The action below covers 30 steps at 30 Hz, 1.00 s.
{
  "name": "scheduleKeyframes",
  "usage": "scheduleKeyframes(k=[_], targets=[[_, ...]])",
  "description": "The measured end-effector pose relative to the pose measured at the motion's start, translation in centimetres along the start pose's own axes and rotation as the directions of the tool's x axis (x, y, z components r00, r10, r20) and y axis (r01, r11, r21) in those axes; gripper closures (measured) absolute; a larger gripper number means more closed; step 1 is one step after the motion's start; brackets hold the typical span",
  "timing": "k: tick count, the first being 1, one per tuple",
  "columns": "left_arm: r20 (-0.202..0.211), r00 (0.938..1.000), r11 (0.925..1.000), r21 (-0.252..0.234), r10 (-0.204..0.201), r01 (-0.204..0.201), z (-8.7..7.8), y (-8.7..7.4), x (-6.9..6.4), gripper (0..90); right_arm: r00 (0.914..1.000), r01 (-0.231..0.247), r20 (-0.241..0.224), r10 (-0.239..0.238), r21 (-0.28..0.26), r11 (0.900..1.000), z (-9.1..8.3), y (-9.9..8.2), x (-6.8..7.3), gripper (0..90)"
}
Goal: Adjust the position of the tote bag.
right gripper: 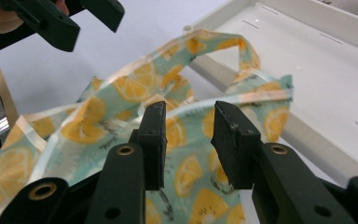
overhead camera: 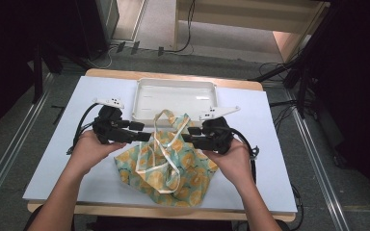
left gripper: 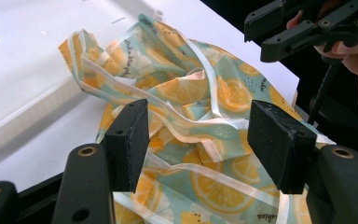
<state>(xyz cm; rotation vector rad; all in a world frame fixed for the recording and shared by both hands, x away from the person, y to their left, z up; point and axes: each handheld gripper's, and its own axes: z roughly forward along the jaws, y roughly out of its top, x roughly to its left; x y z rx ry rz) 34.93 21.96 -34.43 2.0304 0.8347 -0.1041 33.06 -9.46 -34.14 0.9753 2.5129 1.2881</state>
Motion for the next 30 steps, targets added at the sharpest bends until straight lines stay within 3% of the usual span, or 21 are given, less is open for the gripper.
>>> scheduleKeyframes(k=[8,14,21,30], targets=[[-0.008,0.9999,0.9998,-0.016,-0.007,0.007,-0.5,-0.3,0.3,39.0,0.9993,0.019,-0.034,-0.018,0.025,0.9995,2.2,1.1,0.3,64.4],[-0.015,0.9997,0.9994,-0.029,-0.018,0.017,-1.0,-0.6,0.5,39.0,0.9984,0.015,-0.055,-0.013,0.033,0.9993,4.0,2.5,-0.1,80.5],[-0.02,0.9994,0.9989,-0.038,-0.028,0.027,-1.3,-0.9,0.7,39.1,0.9993,0.017,-0.034,-0.013,0.098,0.995,6.0,2.6,-1.2,88.8],[-0.017,0.999,0.9981,-0.047,-0.042,0.041,-1.2,-1.1,1.0,39.1,1.0,0.006,0.002,-0.006,0.136,0.9907,5.4,1.0,-2.0,89.6]])
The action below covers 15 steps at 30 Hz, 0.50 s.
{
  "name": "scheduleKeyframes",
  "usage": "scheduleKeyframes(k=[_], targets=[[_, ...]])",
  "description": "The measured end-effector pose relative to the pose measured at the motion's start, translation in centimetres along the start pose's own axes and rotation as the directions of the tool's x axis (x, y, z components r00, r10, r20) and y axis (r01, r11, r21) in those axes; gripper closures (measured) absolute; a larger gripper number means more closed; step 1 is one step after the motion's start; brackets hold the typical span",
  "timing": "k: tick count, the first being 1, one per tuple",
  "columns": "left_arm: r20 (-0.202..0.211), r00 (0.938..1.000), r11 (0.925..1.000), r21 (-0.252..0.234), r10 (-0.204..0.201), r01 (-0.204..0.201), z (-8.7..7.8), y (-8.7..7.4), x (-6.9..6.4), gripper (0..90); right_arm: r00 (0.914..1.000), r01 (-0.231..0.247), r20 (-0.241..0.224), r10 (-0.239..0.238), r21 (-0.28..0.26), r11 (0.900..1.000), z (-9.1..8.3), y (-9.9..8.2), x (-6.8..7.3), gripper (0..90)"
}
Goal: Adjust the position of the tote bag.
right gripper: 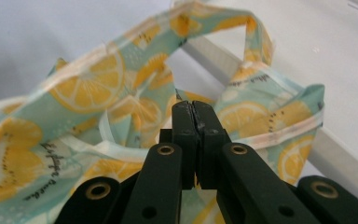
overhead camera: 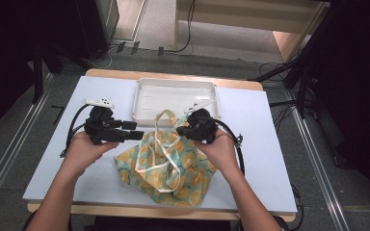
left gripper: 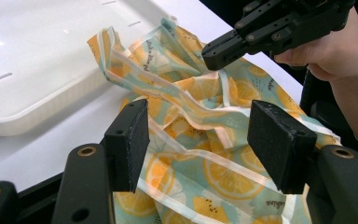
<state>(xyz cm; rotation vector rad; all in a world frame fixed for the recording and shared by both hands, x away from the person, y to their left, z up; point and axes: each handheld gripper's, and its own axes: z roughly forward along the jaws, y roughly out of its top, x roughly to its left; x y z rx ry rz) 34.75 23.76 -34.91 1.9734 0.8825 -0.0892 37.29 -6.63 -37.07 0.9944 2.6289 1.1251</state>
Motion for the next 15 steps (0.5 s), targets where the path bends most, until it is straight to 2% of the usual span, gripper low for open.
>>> scheduleKeyframes(k=[8,12,15], targets=[[-0.001,1.0,1.0,0.004,0.009,-0.009,0.6,-0.3,0.3,39.4,0.9989,-0.044,0.014,0.044,0.025,0.9987,-0.1,-2.6,-1.0,89.3],[-0.007,1.0,0.9998,0.018,-0.002,0.002,1.2,-0.9,1.1,39.5,0.9987,-0.049,0.012,0.049,0.026,0.9984,0.1,-3.2,-1.1,89.3],[-0.026,0.9997,0.9993,0.037,-0.004,0.005,1.8,-1.5,1.8,39.5,0.9985,-0.054,0.011,0.054,0.027,0.9982,0.2,-3.7,-1.2,89.2]])
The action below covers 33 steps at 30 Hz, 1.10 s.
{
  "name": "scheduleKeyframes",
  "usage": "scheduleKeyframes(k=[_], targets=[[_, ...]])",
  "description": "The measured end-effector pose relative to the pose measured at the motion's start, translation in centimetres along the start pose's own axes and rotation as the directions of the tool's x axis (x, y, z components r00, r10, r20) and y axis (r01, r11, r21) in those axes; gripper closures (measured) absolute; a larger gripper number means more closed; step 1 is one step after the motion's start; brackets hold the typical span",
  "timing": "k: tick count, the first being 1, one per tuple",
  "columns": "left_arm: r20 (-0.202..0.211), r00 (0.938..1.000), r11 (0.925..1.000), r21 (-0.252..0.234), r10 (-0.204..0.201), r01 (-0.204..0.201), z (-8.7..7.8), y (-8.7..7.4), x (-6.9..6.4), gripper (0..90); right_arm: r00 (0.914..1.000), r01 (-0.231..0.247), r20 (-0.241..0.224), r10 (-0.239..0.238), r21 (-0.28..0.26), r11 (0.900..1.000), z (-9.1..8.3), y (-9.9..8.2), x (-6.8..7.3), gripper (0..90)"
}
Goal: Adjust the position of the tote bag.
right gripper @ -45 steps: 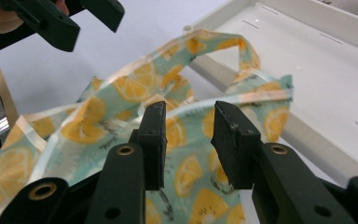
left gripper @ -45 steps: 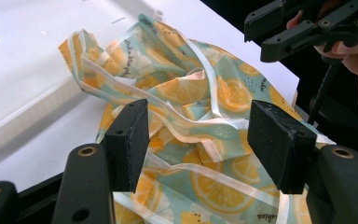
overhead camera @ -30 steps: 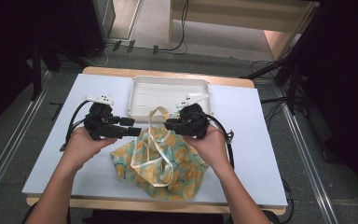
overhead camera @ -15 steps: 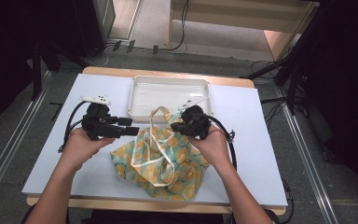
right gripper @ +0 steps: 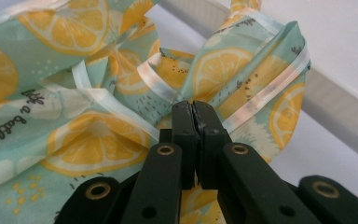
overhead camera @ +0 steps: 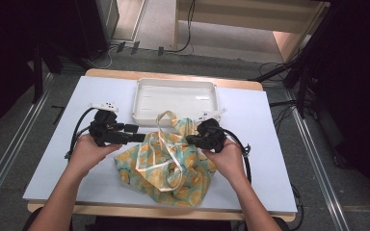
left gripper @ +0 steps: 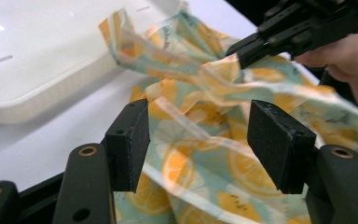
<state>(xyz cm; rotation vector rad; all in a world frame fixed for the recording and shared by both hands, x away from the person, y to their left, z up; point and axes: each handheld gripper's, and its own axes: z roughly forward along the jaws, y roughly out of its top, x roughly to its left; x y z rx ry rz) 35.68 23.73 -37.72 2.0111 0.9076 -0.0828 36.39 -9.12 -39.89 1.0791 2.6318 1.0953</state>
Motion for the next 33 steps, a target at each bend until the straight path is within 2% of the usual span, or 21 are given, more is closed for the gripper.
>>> scheduleKeyframes(k=[4,7,15,20,23,26,28,31,33], targets=[[-0.029,0.9994,0.9995,0.026,-0.019,0.019,0.8,-0.9,1.0,39.0,0.9999,-0.011,0.0,0.011,0.001,0.9999,0.2,-0.7,-0.1,89.1],[-0.031,0.9988,0.9982,0.045,-0.037,0.038,1.4,-1.5,1.6,37.3,0.9999,-0.014,0.003,0.014,-0.005,0.9999,0.1,-1.2,-0.2,88.8],[-0.013,0.9975,0.9949,0.072,-0.07,0.071,2.8,-2.4,2.7,35.8,0.9996,-0.025,0.014,0.025,-0.007,0.9997,0.1,-2.4,-0.4,88.3],[0.002,0.997,0.9916,0.105,-0.077,0.076,3.6,-2.6,3.0,35.6,0.9996,-0.021,0.019,0.021,-0.01,0.9997,0.1,-2.7,-0.5,87.8],[0.016,0.9951,0.9885,0.118,-0.097,0.095,4.1,-2.6,3.0,41.9,0.9995,-0.021,0.021,0.022,-0.016,0.9996,0.1,-2.8,-0.4,87.6],[0.011,0.9948,0.9862,0.133,-0.101,0.099,4.5,-2.6,3.0,57.6,0.9996,-0.017,0.022,0.018,-0.019,0.9997,0.1,-2.9,-0.4,87.2],[0.011,0.9964,0.9876,0.134,-0.084,0.082,4.6,-2.6,2.9,68.2,0.9995,-0.016,0.028,0.017,-0.024,0.9996,-0.1,-3.0,-0.3,87.2],[0.007,0.9984,0.9912,0.121,-0.057,0.055,4.4,-2.5,2.6,79.1,0.9994,-0.018,0.028,0.019,-0.045,0.9988,-0.7,-2.8,-0.2,87.1],[0.012,0.9985,0.9931,0.106,-0.053,0.051,4.3,-2.3,2.4,87.1,0.9995,-0.012,0.03,0.013,-0.06,0.9981,-1.3,-2.6,0.0,87.1]])
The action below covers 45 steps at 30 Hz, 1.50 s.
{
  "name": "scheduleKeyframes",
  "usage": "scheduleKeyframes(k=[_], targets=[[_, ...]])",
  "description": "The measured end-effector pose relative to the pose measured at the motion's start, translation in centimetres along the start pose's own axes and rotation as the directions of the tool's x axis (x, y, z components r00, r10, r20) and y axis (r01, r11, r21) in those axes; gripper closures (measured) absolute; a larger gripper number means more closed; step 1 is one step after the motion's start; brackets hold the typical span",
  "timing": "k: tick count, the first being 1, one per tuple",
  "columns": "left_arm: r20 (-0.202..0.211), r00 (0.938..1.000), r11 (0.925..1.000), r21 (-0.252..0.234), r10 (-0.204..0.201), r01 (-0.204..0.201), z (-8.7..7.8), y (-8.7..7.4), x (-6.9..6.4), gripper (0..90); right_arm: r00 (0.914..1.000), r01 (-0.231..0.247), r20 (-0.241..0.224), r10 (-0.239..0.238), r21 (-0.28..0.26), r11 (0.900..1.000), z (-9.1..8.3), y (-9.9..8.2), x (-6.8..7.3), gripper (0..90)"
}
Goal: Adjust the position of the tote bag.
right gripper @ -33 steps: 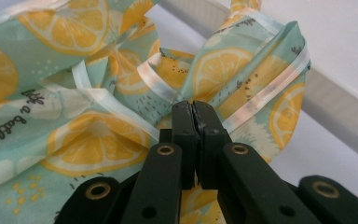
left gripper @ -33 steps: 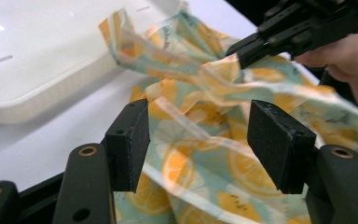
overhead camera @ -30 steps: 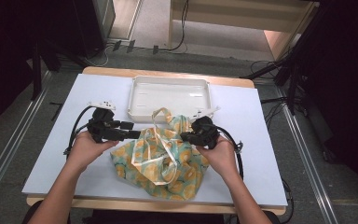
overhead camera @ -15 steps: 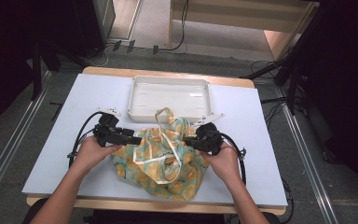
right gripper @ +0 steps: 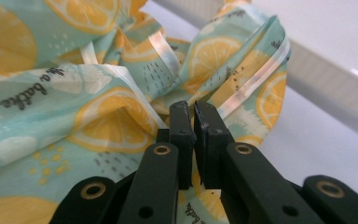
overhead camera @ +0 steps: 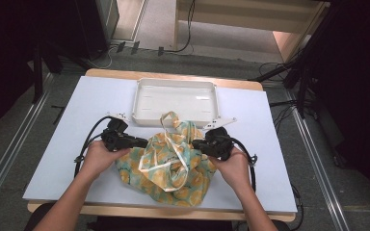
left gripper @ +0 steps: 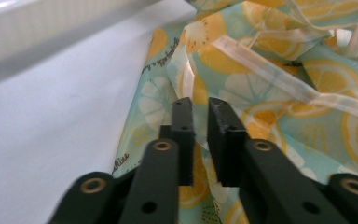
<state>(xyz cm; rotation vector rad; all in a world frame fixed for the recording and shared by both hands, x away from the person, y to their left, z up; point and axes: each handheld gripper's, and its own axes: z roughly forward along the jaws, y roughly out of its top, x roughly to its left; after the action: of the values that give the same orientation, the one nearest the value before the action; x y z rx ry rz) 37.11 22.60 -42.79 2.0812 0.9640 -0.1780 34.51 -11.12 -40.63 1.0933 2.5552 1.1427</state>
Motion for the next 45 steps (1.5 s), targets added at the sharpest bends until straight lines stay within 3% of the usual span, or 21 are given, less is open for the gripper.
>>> scheduleKeyframes(k=[5,15,31,37,41,45], targets=[[0.014,0.9994,0.9994,-0.016,0.032,-0.032,-0.4,0.4,-0.9,90.0,1.0,0.003,0.009,-0.003,-0.05,0.9988,-1.9,1.0,0.6,85.7],[0.052,0.9943,0.9947,-0.048,0.093,-0.09,-0.5,1.2,-3.6,90.0,0.9989,0.037,-0.027,-0.039,-0.072,0.9967,-3.6,3.2,2.6,81.1],[0.064,0.9868,0.9866,-0.077,0.149,-0.144,-0.6,1.8,-6.2,90.0,0.9919,0.09,-0.082,-0.097,-0.091,0.9918,-3.3,5.5,5.7,69.9],[0.06,0.9854,0.9843,-0.087,0.159,-0.153,-0.7,1.9,-6.6,90.0,0.9912,0.094,-0.087,-0.1,-0.068,0.9932,-2.0,5.6,6.3,62.2],[0.05,0.986,0.9836,-0.094,0.159,-0.154,-1.2,1.9,-6.5,90.0,0.9921,0.09,-0.083,-0.093,-0.045,0.9949,-1.0,5.2,6.1,64.4],[0.036,0.987,0.9829,-0.103,0.157,-0.152,-2.0,1.8,-6.4,90.0,0.9934,0.083,-0.077,-0.085,-0.022,0.9963,-0.6,4.5,5.6,80.2]])
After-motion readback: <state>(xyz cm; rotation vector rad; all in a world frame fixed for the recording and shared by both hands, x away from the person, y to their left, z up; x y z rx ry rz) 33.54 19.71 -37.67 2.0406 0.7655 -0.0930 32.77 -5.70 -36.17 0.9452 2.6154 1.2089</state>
